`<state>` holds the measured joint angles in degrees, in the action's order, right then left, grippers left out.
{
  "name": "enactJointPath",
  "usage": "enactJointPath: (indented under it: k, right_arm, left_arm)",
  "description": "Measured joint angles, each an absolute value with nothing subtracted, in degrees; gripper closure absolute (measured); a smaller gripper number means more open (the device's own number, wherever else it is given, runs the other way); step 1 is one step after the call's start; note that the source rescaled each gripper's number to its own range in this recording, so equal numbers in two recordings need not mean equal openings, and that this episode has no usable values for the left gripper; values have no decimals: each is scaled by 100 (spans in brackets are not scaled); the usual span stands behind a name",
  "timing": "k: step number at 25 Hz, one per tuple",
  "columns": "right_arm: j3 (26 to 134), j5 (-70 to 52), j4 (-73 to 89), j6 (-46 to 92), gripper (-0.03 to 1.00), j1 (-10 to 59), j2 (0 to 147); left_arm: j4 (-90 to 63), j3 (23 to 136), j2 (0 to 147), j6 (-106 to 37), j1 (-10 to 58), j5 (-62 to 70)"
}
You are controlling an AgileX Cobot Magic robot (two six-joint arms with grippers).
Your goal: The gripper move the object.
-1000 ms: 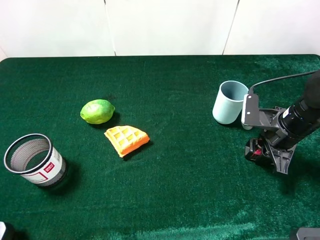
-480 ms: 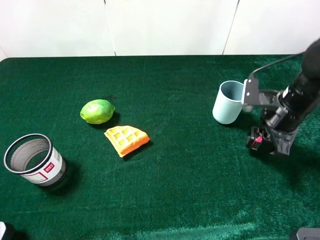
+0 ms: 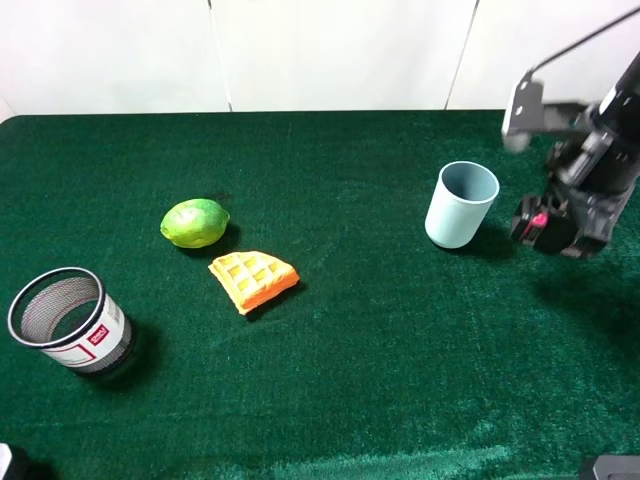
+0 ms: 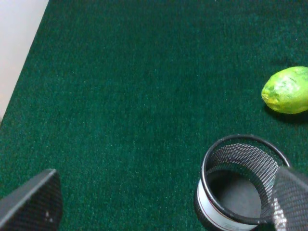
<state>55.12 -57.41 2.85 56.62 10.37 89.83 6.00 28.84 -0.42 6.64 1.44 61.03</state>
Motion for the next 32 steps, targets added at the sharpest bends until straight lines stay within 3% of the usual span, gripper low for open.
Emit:
enactJointPath:
  k: [7,15,32]
  right_arm:
    - [6617,-6597,204,5207,97,1142,8949]
    - [7645,-6691,160,4868,97,1799,9105]
    - [9960,-6797,189,4452,97,3032,11386]
  left_arm:
    - [600,2884,-42,664,144,6103]
    - [600,2884,-42,664,144,6103]
    - [600,2884,-42,664,144,6103]
